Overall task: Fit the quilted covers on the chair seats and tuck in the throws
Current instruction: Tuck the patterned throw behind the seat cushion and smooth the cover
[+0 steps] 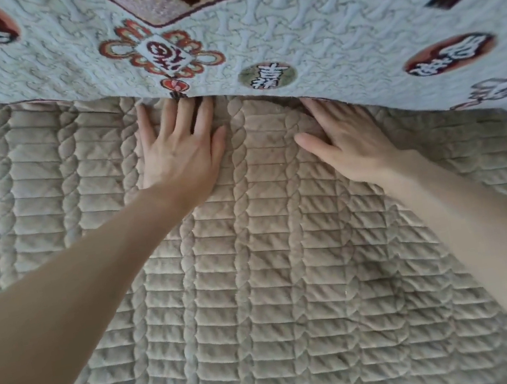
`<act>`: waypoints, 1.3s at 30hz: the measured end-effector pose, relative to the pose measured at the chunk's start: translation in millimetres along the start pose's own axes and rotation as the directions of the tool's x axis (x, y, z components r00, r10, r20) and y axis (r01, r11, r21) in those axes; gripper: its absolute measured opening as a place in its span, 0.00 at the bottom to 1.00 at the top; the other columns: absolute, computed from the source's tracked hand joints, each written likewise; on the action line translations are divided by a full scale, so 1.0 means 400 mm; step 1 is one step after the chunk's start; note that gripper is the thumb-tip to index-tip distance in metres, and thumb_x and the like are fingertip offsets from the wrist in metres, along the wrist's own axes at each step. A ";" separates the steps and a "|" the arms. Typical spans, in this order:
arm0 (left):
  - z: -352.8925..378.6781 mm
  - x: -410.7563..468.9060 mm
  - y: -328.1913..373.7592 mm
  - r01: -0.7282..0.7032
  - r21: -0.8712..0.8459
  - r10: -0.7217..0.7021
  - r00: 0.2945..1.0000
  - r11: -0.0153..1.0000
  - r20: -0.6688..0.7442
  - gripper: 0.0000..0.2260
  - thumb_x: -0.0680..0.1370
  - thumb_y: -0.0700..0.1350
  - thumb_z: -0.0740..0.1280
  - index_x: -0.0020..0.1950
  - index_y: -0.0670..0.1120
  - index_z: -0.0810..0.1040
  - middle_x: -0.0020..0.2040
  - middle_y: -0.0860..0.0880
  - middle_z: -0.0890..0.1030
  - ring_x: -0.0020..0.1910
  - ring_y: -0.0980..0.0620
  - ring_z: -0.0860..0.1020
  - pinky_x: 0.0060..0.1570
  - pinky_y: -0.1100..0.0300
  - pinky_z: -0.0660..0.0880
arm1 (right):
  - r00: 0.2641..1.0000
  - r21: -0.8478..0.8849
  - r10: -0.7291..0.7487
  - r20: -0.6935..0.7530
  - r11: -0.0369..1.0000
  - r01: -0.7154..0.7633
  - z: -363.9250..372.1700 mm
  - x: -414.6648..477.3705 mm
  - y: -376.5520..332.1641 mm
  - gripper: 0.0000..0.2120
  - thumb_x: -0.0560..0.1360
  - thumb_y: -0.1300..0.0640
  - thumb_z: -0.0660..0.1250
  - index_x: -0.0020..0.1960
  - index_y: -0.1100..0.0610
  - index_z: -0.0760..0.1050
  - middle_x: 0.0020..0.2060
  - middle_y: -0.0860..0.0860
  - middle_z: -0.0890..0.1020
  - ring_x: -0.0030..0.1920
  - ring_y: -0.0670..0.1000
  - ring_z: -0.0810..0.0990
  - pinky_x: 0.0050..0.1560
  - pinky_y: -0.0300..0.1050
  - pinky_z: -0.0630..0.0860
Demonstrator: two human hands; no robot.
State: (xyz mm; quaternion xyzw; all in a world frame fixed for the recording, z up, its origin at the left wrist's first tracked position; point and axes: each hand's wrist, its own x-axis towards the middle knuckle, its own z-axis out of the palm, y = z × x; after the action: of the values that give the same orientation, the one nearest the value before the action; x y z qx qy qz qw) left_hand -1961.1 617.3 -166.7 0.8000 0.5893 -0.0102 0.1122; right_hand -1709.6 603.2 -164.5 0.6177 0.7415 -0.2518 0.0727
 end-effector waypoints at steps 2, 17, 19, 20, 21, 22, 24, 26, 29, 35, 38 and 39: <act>0.000 -0.005 0.006 -0.082 0.006 0.082 0.994 0.997 -0.073 0.24 0.82 0.53 0.52 0.71 0.39 0.67 0.67 0.39 0.72 0.68 0.38 0.67 0.72 0.38 0.53 | 0.999 -0.021 0.012 -0.043 1.000 -0.013 0.004 0.001 -0.004 0.39 0.74 0.31 0.40 0.79 0.50 0.46 0.79 0.50 0.53 0.77 0.50 0.51 0.74 0.47 0.47; 0.009 0.004 0.115 -0.016 0.081 -0.004 0.971 0.997 0.237 0.30 0.76 0.67 0.38 0.77 0.61 0.34 0.80 0.52 0.41 0.78 0.43 0.39 0.70 0.30 0.39 | 0.987 -0.138 0.076 -0.140 0.986 -0.096 0.041 -0.095 0.022 0.40 0.74 0.30 0.39 0.79 0.50 0.42 0.79 0.47 0.46 0.78 0.51 0.44 0.75 0.50 0.39; 0.001 0.009 0.117 0.008 0.071 -0.025 0.970 0.997 0.242 0.31 0.76 0.68 0.39 0.77 0.61 0.36 0.80 0.51 0.42 0.78 0.42 0.39 0.69 0.29 0.39 | 0.990 -0.135 0.091 -0.111 0.985 -0.106 0.052 -0.098 0.025 0.41 0.73 0.29 0.38 0.79 0.49 0.39 0.79 0.46 0.43 0.78 0.50 0.41 0.75 0.50 0.36; -0.004 0.008 0.127 0.007 0.066 -0.021 0.976 0.998 0.218 0.30 0.77 0.68 0.40 0.77 0.62 0.38 0.80 0.51 0.43 0.78 0.41 0.40 0.69 0.29 0.39 | 0.990 -0.126 0.099 -0.105 0.986 -0.112 0.051 -0.096 0.027 0.41 0.72 0.28 0.38 0.79 0.48 0.38 0.79 0.46 0.42 0.78 0.50 0.40 0.75 0.50 0.35; -0.005 0.005 0.140 -0.009 0.058 -0.002 0.983 0.998 0.185 0.30 0.77 0.68 0.41 0.77 0.62 0.40 0.80 0.49 0.45 0.77 0.39 0.41 0.69 0.28 0.39 | 0.990 -0.123 0.095 -0.105 0.987 -0.107 0.049 -0.092 0.028 0.41 0.72 0.28 0.38 0.79 0.48 0.37 0.78 0.46 0.40 0.78 0.49 0.38 0.74 0.49 0.34; -0.004 -0.001 0.153 -0.044 0.058 0.035 0.987 0.997 0.155 0.29 0.78 0.68 0.42 0.77 0.63 0.41 0.80 0.49 0.46 0.77 0.36 0.41 0.69 0.28 0.39 | 0.990 -0.122 0.084 -0.112 0.988 -0.098 0.043 -0.087 0.024 0.41 0.72 0.28 0.38 0.78 0.48 0.36 0.78 0.45 0.40 0.78 0.49 0.38 0.74 0.49 0.33; 0.016 -0.017 0.185 -0.146 0.088 0.135 0.984 0.985 0.115 0.27 0.79 0.65 0.43 0.77 0.63 0.44 0.80 0.49 0.45 0.76 0.34 0.40 0.68 0.27 0.40 | 0.990 -0.128 0.049 -0.132 0.990 -0.067 0.038 -0.098 0.030 0.41 0.73 0.29 0.40 0.79 0.49 0.37 0.78 0.45 0.40 0.78 0.48 0.38 0.74 0.47 0.32; 0.035 -0.023 0.195 -0.193 0.121 0.182 0.978 0.974 0.100 0.25 0.80 0.64 0.42 0.77 0.64 0.45 0.80 0.50 0.43 0.76 0.34 0.39 0.67 0.26 0.41 | 0.990 -0.148 0.050 -0.130 0.987 -0.069 0.036 -0.127 0.057 0.40 0.74 0.29 0.39 0.79 0.49 0.38 0.78 0.45 0.41 0.78 0.47 0.39 0.74 0.47 0.33; 0.051 -0.038 0.187 -0.166 0.127 0.153 0.982 0.978 0.106 0.25 0.80 0.63 0.42 0.77 0.63 0.46 0.80 0.50 0.42 0.76 0.36 0.39 0.67 0.25 0.42 | 0.987 -0.174 0.132 -0.094 0.974 -0.146 0.014 -0.152 0.125 0.40 0.72 0.28 0.35 0.78 0.47 0.37 0.78 0.42 0.41 0.77 0.45 0.39 0.75 0.52 0.35; 0.032 -0.059 0.213 -0.065 0.128 0.044 0.986 0.990 0.160 0.27 0.79 0.64 0.42 0.78 0.62 0.44 0.80 0.51 0.41 0.77 0.39 0.39 0.69 0.28 0.41 | 0.973 0.093 0.148 -0.175 0.987 -0.133 0.018 -0.188 0.136 0.40 0.75 0.33 0.44 0.79 0.53 0.42 0.79 0.50 0.48 0.78 0.50 0.46 0.77 0.49 0.41; 0.015 -0.036 0.239 -0.016 0.096 0.005 0.993 0.995 0.122 0.26 0.80 0.63 0.47 0.77 0.58 0.55 0.79 0.45 0.55 0.76 0.35 0.49 0.69 0.29 0.43 | 0.967 0.104 0.227 -0.117 0.971 -0.216 0.035 -0.189 0.136 0.39 0.74 0.32 0.40 0.79 0.52 0.39 0.79 0.48 0.43 0.77 0.46 0.40 0.72 0.42 0.32; 0.015 -0.033 0.251 -0.030 0.078 0.024 0.997 0.997 0.075 0.25 0.81 0.61 0.49 0.76 0.54 0.61 0.76 0.43 0.60 0.75 0.34 0.54 0.69 0.29 0.45 | 0.969 0.084 0.226 -0.098 0.972 -0.218 0.037 -0.184 0.139 0.38 0.75 0.33 0.40 0.79 0.51 0.38 0.78 0.47 0.42 0.77 0.45 0.38 0.71 0.42 0.30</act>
State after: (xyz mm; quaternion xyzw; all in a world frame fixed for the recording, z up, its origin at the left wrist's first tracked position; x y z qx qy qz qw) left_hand -1869.7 575.5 -153.7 0.8107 0.5731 -0.0616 0.1026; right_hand -1642.9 537.9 -162.2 0.7116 0.6609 -0.2354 0.0379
